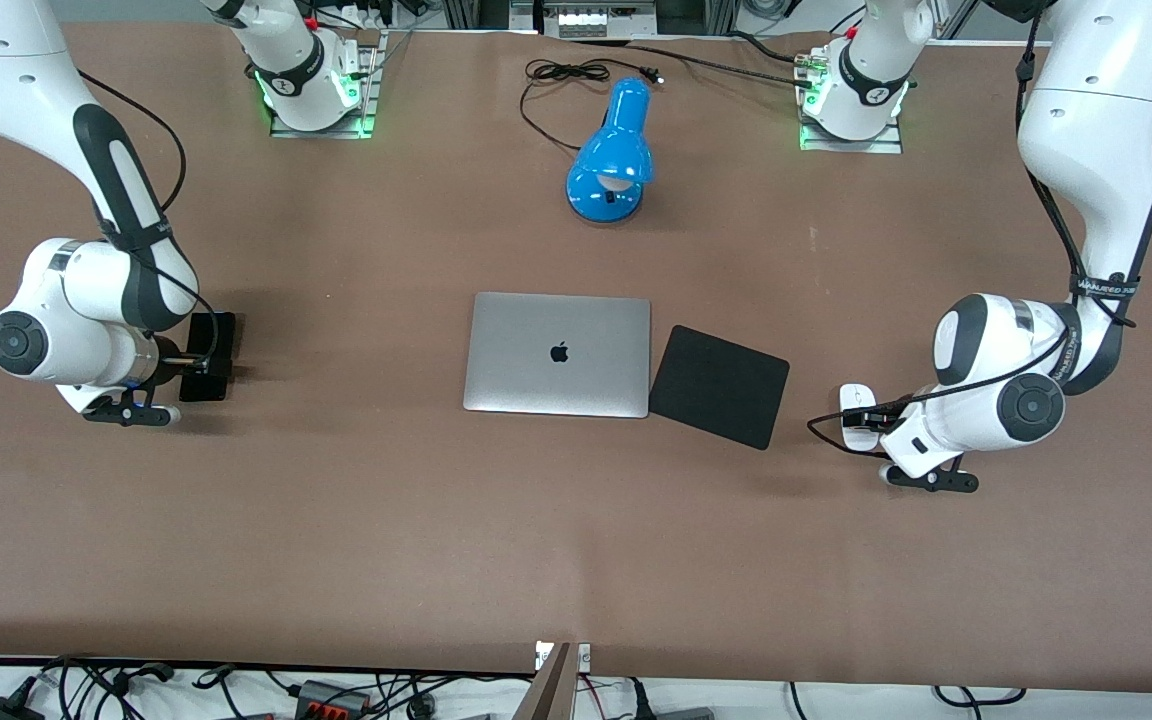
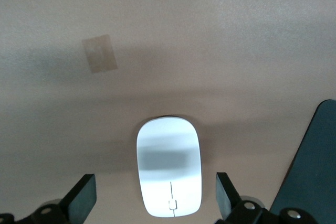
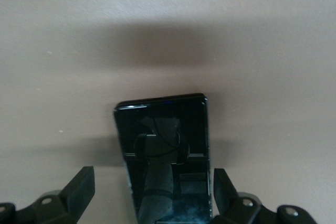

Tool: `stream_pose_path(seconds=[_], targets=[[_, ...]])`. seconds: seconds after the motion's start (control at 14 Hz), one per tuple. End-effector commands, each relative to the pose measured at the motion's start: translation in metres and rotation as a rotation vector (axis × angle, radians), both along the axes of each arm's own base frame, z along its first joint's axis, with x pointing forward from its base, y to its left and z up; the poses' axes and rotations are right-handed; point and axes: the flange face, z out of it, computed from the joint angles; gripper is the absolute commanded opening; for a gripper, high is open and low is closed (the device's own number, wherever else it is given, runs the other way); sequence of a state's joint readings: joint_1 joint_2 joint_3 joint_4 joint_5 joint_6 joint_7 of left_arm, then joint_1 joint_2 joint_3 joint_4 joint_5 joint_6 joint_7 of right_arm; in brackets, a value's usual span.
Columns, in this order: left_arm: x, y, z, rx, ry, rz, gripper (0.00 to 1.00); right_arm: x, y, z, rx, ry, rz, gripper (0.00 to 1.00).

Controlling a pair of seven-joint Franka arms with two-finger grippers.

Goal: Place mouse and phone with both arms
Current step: 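Lower the right gripper onto the phone while the left gripper descends to the mouse, then close the right gripper on the phone while the left gripper grasps the mouse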

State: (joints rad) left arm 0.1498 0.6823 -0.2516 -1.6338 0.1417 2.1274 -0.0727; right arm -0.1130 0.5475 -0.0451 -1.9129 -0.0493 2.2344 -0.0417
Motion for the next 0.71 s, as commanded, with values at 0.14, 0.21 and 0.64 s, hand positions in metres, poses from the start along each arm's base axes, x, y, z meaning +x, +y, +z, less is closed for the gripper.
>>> stream_pose_path(seconds=[0.14, 0.21, 0.64], targets=[[-0.006, -0.002, -0.014, 0.014, -0.003, -0.021, 1.00, -0.005, -0.005, -0.022, -0.002, 0.027, 0.006, 1.00], [-0.006, -0.002, -0.015, 0.014, -0.001, -0.021, 1.00, -0.005, -0.005, -0.022, -0.001, 0.027, 0.008, 1.00], [-0.015, -0.011, -0.030, 0.004, -0.023, -0.034, 1.00, -0.009, -0.008, -0.028, 0.002, 0.042, 0.006, 1.00]])
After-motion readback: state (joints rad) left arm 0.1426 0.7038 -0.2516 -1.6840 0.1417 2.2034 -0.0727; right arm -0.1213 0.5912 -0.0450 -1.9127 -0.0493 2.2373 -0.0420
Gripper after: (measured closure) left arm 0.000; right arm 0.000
